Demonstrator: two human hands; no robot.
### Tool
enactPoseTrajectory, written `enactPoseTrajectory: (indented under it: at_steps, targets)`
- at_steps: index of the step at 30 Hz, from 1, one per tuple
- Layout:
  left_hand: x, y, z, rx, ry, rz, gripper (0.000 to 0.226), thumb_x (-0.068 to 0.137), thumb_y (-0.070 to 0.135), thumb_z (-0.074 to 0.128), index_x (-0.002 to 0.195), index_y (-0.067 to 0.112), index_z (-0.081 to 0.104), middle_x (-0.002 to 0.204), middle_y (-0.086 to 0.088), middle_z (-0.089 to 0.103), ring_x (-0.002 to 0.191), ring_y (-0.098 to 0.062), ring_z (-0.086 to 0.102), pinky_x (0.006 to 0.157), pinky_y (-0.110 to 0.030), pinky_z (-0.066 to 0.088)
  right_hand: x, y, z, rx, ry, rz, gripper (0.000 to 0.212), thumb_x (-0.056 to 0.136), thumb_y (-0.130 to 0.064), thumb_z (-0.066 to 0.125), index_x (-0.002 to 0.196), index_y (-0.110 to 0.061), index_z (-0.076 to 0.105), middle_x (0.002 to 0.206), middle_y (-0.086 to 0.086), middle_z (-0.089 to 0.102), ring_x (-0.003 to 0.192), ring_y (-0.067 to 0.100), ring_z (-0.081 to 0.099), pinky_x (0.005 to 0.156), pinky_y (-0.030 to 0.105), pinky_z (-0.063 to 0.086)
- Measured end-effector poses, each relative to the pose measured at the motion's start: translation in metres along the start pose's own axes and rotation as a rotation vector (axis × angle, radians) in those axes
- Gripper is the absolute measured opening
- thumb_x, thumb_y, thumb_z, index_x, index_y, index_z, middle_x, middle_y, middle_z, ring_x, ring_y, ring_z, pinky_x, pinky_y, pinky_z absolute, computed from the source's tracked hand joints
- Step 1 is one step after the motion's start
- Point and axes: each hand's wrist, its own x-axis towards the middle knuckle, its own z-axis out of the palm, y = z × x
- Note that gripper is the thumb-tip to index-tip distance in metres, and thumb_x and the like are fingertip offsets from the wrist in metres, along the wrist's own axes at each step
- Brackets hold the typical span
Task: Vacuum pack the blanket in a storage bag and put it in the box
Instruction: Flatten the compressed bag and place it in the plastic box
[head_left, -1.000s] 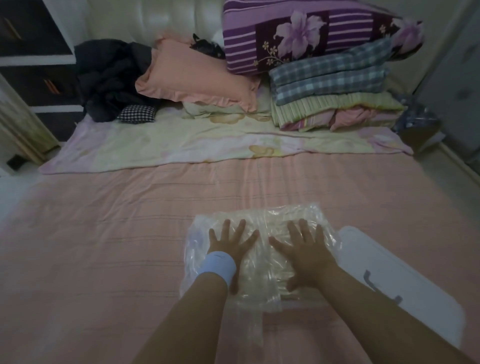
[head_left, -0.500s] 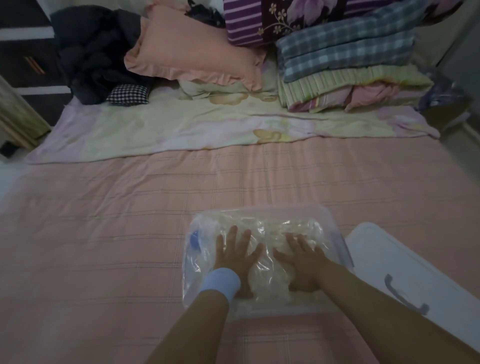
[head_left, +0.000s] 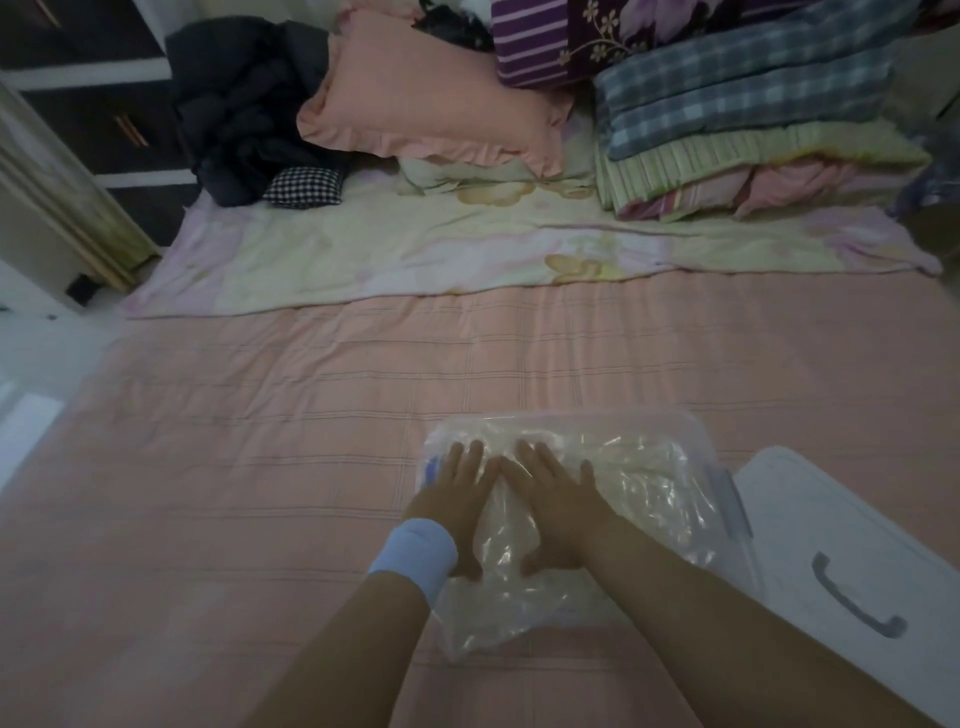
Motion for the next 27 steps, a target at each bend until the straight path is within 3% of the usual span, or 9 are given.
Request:
enactPoseTrajectory:
  at_steps: [5,14,18,27]
  targets:
    - [0.026,-0.005,0.02,-0.048,-0.062,-0.014,0.146,0.059,0.049,0.088,0.151,0.018,-0.021,0.156,-0.008,-0.031,0.146,-0.033,-0.022,0.121,-0.047,0.0,0.02,0.007,0.009,-0.029,-0.02,0.029,0.139,0.064,-0.054,0.087,0.156,-0.038,-0.016,0.166,-0.005,-0.023,0.154,0.02,-0.015,0.118,0.067,0.004]
    - [0.071,-0.01,0.044,-0.104,-0.189,-0.021,0.151,0.055,0.043,0.092,0.151,0.015,-0.022,0.158,-0.008,-0.028,0.148,-0.03,-0.017,0.122,-0.044,0.006,0.055,0.018,0.032,-0.055,-0.134,0.058,0.14,0.065,-0.057,0.085,0.156,-0.035,-0.019,0.166,-0.003,-0.022,0.154,0.021,-0.016,0.117,0.068,0.002]
    - [0.077,-0.004,0.06,-0.126,-0.21,-0.042,0.149,0.058,0.038,0.091,0.15,0.014,-0.023,0.157,-0.007,-0.031,0.147,-0.031,-0.018,0.12,-0.044,0.015,0.062,0.02,0.055,-0.12,-0.101,0.066,0.138,0.067,-0.058,0.083,0.156,-0.032,-0.019,0.166,-0.001,-0.021,0.154,0.022,-0.016,0.116,0.069,0.001]
    - [0.098,0.003,0.063,-0.11,-0.278,-0.039,0.138,0.065,0.03,0.088,0.152,0.014,-0.017,0.16,-0.01,-0.022,0.149,-0.03,-0.011,0.121,-0.045,0.006,0.075,0.031,0.065,-0.076,-0.202,0.056,0.14,0.065,-0.051,0.087,0.158,-0.027,-0.014,0.168,0.001,-0.014,0.154,0.023,-0.012,0.115,0.07,-0.001]
